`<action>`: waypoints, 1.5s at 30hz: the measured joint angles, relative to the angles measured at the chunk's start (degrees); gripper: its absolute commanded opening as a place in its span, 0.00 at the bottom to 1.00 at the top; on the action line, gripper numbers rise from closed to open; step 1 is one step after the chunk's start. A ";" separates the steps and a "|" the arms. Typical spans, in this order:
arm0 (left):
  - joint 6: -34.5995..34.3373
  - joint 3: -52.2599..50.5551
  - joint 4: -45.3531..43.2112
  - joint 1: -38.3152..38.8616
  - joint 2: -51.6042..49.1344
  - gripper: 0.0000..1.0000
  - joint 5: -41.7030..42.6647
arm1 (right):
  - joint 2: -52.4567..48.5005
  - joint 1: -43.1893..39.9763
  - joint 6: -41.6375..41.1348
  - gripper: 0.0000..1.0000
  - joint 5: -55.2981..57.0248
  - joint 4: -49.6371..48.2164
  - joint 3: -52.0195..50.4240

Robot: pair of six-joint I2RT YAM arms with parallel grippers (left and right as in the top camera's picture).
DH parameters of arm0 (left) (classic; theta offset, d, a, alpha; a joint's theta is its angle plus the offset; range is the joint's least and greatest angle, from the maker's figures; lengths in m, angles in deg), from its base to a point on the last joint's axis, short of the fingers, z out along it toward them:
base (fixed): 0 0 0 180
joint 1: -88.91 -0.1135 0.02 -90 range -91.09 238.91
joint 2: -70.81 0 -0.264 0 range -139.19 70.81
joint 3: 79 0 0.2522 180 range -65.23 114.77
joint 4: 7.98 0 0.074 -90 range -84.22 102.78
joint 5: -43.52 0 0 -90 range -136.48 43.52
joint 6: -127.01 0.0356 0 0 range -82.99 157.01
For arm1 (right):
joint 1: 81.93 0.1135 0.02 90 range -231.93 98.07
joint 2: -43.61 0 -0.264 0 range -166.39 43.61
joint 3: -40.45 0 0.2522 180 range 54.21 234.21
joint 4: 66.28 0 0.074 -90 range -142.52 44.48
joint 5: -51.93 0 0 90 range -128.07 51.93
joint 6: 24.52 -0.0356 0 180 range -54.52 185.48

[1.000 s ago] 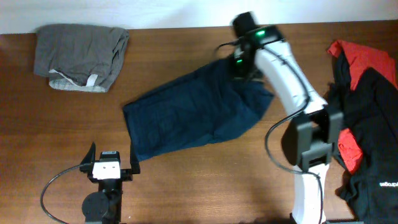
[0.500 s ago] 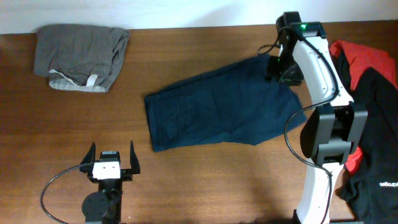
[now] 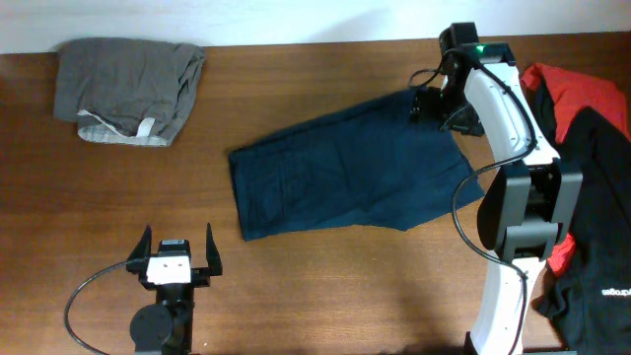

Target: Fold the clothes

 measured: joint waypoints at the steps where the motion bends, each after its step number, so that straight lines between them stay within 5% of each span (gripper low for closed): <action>1: 0.00 0.00 0.00 0.00 0.00 0.99 0.00 | 0.00 0.00 -0.15 0.99 -0.42 -0.72 -0.04; 23: 0.00 -0.02 -0.61 0.00 0.00 0.99 -0.04 | 0.00 0.00 -0.66 0.99 -2.16 -6.49 -1.14; 37: -3.10 -0.22 -22.84 0.00 -1.33 0.99 3.45 | 0.00 0.00 -0.63 0.99 -2.19 -7.82 -1.22; 45: -5.90 6.69 -25.66 0.00 -16.15 0.99 4.09 | 0.00 0.00 -0.63 0.99 -2.21 -8.41 -1.22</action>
